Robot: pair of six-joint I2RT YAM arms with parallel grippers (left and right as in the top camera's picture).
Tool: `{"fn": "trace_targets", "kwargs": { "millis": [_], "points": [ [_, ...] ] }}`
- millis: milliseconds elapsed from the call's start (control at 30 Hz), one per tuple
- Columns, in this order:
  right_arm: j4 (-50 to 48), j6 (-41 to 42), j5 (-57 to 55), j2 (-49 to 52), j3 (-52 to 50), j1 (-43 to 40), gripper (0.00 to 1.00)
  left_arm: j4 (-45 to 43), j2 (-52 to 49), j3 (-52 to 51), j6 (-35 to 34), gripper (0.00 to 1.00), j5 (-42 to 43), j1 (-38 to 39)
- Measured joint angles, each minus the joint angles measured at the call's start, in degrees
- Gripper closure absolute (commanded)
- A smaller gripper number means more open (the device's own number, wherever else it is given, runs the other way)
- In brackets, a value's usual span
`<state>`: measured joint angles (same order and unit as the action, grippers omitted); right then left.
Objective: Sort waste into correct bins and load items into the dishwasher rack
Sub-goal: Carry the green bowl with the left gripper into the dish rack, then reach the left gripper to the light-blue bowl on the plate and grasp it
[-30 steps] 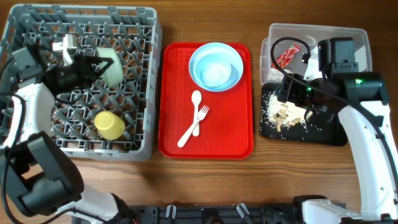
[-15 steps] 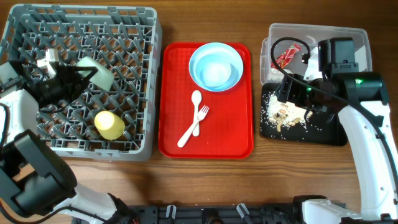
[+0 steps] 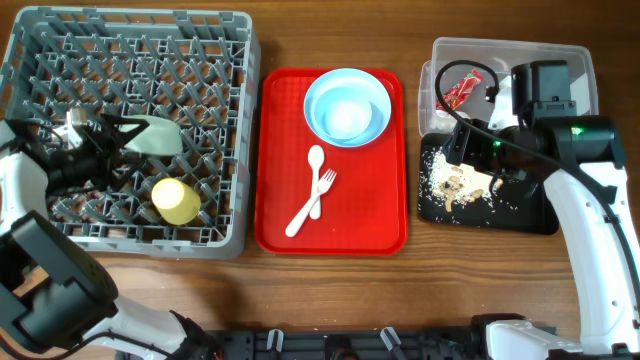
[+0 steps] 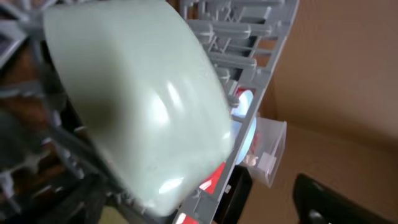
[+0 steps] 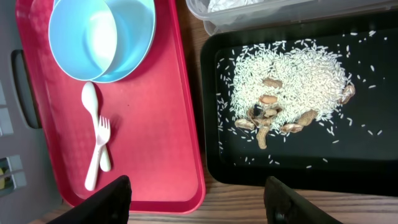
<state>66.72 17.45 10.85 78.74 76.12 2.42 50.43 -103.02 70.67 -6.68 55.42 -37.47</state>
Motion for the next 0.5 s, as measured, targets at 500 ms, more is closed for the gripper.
{"fn": "trace_targets", "kwargs": {
  "millis": [500],
  "points": [
    [0.00, -0.17, 0.00, -0.02, 0.00, 0.00, 0.27, 1.01, 20.74, -0.02, -0.92, 0.00, -7.06, 3.76]
  ]
}}
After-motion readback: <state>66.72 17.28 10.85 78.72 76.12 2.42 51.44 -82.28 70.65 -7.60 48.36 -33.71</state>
